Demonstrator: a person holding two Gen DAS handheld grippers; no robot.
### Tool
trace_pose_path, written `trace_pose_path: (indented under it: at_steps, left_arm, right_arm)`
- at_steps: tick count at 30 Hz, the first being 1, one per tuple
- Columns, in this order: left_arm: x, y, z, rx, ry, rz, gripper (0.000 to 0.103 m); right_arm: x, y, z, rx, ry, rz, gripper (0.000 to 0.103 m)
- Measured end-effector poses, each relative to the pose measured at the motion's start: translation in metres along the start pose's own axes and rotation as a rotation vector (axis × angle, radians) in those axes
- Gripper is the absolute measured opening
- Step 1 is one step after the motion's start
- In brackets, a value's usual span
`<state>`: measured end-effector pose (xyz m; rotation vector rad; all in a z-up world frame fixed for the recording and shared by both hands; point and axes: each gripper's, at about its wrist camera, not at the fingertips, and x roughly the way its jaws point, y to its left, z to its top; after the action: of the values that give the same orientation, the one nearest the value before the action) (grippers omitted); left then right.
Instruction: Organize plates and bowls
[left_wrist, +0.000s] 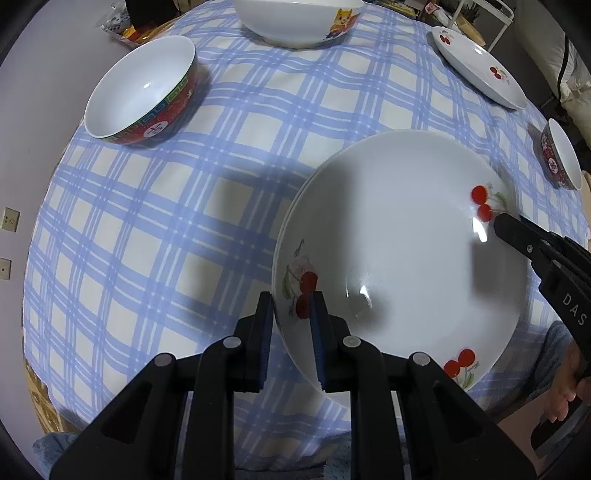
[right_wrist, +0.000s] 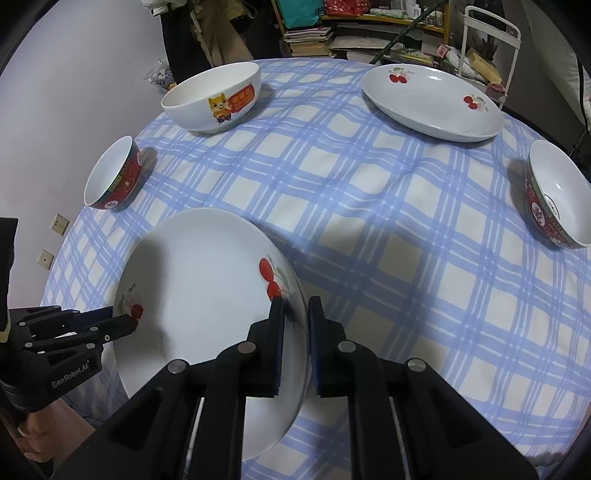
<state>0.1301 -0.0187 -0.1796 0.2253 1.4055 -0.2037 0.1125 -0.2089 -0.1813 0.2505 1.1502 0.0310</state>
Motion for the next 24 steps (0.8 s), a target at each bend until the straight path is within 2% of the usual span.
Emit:
trace_pose_path:
  at_steps: [2, 24]
  left_arm:
    - [0.000, -0.002, 0.000, 0.011, -0.011, 0.020, 0.019]
    - [-0.021, -0.007, -0.006, -0.010, -0.063, 0.038, 0.022]
  right_arm:
    - [0.002, 0.001, -0.001, -0.007, -0.001, -0.013, 0.014]
    - [0.001, 0.000, 0.001, -0.006, -0.014, -0.030, 0.014]
